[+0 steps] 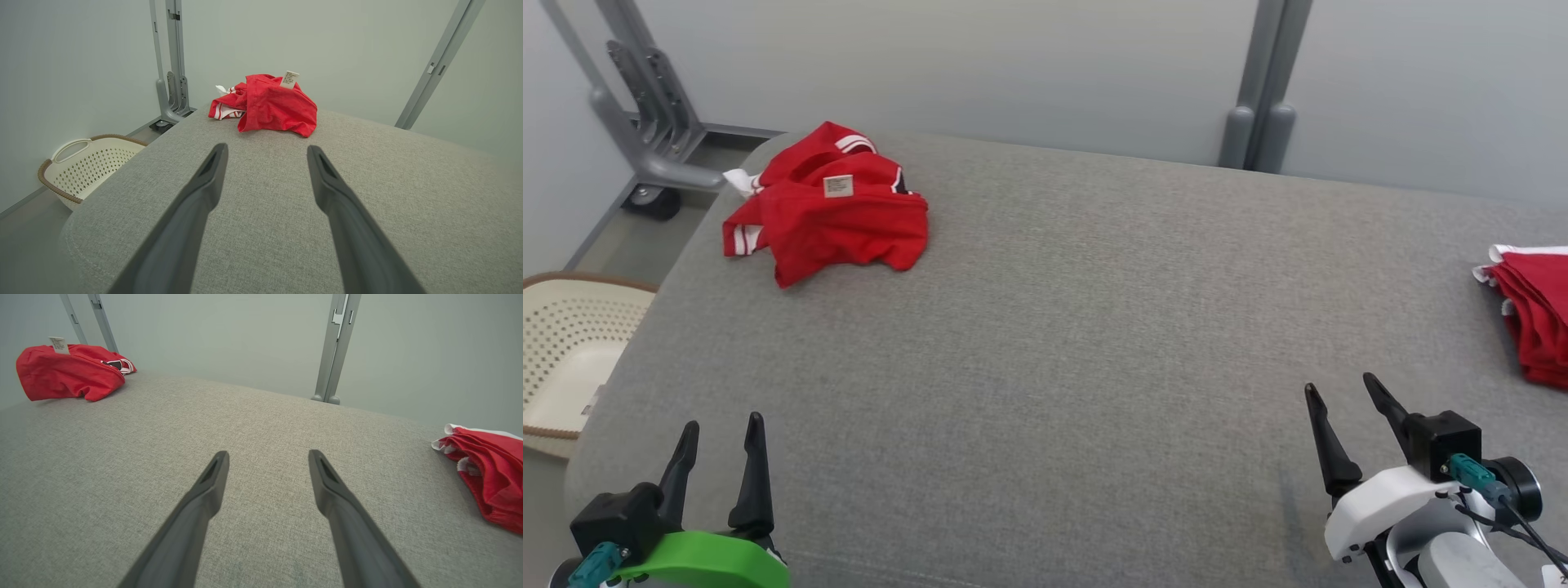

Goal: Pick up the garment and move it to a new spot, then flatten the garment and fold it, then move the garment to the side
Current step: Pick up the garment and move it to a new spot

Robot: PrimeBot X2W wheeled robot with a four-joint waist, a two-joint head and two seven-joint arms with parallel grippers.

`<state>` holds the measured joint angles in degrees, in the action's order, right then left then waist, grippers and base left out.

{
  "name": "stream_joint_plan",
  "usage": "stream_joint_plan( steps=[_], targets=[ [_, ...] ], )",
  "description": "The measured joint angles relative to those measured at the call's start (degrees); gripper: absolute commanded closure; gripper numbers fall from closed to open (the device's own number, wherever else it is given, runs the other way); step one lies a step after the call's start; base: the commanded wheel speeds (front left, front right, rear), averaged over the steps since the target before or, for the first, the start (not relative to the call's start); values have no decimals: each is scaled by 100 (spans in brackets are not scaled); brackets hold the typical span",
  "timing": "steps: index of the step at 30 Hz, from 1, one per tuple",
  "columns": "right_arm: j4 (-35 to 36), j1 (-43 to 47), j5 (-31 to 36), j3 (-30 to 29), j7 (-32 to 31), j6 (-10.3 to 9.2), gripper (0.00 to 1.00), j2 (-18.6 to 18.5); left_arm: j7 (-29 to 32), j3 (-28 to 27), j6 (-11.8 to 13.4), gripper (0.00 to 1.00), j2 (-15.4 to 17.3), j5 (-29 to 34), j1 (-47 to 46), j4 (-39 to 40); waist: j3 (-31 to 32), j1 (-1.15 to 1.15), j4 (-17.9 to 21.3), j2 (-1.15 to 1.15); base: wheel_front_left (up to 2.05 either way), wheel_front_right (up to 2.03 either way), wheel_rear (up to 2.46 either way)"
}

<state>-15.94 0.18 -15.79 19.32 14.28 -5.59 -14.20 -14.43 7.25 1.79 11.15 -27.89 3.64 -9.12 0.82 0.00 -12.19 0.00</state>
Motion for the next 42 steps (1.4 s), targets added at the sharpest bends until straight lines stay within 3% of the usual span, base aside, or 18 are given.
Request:
stream_joint_plan(
  steps=[9, 15, 24, 28, 35, 42],
  targets=[
    [-60, 19, 4, -31, 0, -13, 0, 49, 0, -13, -76, 0, 45, 11, 26, -26, 119, 0, -691, 0, 0, 0, 0],
    [-41, 19, 24, 53, 0, -13, 0, 153, 1, -146, -86, 0, 63, 0, 156, -2, 186, 0, -929, 0, 0, 0, 0],
    [290, -108, 178, -70, -55, -55, 0, -71, 167, -130, -369, 0, 53, -410, -224, 220, -200, 0, -936, 0, 0, 0, 0],
    [494, -313, 234, -130, -133, -56, 0, -236, 626, -138, -467, 0, 115, -627, -1004, 254, -479, 0, -911, 0, 0, 0, 0],
    [886, -606, 319, -167, -350, -56, 0, -411, 1619, -52, -569, 0, 625, -713, -2073, -66, -1004, 0, -810, 0, 0, 0, 0],
    [1243, -712, 434, -88, -590, -23, 0, -545, 2130, -233, -582, 0, 605, -1087, -2980, -557, -1611, 0, -560, 0, 0, 0, 0]
  ],
)
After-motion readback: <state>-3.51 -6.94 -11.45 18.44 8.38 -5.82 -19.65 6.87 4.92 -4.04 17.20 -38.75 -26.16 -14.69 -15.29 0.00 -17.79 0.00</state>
